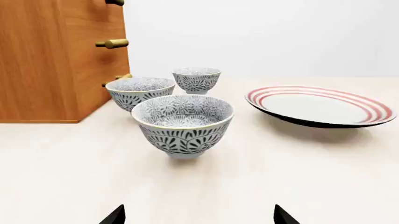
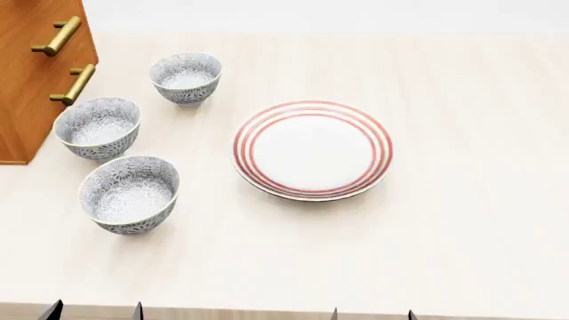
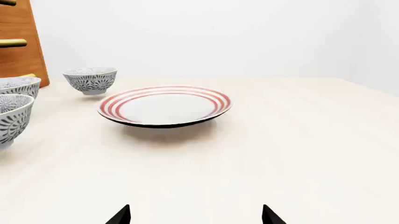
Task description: Pick up the bowl and put it in the front on the plate.
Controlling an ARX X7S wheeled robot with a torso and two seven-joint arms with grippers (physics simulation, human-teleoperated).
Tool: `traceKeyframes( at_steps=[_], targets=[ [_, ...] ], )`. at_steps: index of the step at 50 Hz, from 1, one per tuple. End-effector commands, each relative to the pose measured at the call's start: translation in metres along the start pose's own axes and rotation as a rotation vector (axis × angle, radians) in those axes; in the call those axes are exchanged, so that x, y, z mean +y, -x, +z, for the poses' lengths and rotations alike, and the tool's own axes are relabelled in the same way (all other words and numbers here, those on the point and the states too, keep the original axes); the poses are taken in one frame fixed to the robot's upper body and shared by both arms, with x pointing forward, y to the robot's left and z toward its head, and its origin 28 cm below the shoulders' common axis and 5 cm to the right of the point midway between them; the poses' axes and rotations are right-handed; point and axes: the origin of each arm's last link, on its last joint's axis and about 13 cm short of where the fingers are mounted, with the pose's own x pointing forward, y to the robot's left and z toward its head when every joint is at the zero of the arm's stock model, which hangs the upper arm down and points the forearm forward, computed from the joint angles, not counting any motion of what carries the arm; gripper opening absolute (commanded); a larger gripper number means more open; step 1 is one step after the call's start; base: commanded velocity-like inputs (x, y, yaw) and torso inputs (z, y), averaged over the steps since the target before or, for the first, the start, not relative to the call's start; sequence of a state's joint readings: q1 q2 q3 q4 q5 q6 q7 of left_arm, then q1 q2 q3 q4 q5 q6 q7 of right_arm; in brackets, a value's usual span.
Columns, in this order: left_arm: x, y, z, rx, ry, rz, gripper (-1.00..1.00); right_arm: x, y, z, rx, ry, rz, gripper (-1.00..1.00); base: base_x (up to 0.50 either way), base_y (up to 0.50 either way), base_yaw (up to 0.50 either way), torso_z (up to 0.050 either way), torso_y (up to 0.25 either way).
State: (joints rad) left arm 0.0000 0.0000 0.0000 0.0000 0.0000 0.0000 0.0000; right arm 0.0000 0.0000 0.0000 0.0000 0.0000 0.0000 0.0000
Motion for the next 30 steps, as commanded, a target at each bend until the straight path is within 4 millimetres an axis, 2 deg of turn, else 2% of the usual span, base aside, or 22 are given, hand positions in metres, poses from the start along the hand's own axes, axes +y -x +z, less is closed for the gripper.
traceKeyframes(
  at_steps=[1,2,3,21,25,28,30],
  targets=[
    [0.000,0.000,0.000,0.007,0.005,0.001,1.00,0.000,0.000,-0.001,-0.001,-0.006,-0.001,1.00,0.00,0.00,0.00,0.000,0.000],
    [-0.001,-0.001,-0.007,0.141,0.066,-0.060,1.00,0.001,0.000,-0.011,0.150,-0.041,0.046,1.00,0.00,0.00,0.00,0.000,0.000],
    [0.000,0.000,-0.001,0.016,0.003,0.000,1.00,0.000,0.000,-0.001,0.001,-0.006,-0.002,1.00,0.00,0.00,0.00,0.000,0.000],
    [0.000,-0.001,0.000,0.005,0.004,0.007,1.00,0.000,0.000,0.001,-0.013,0.002,-0.004,1.00,0.00,0.00,0.00,0.000,0.000],
    [0.000,0.003,0.016,-0.213,-0.013,0.039,1.00,0.000,0.000,0.017,-0.211,-0.007,-0.012,1.00,0.00,0.00,0.00,0.000,0.000],
    [0.000,0.011,0.038,-0.503,-0.052,0.082,1.00,0.000,0.005,0.039,-0.487,-0.090,-0.041,1.00,0.00,0.00,0.00,0.000,0.000],
    [0.000,0.017,0.046,-0.615,-0.058,0.088,1.00,-0.001,0.009,0.047,-0.595,-0.097,-0.057,1.00,0.00,0.00,0.00,0.000,0.000]
  ],
)
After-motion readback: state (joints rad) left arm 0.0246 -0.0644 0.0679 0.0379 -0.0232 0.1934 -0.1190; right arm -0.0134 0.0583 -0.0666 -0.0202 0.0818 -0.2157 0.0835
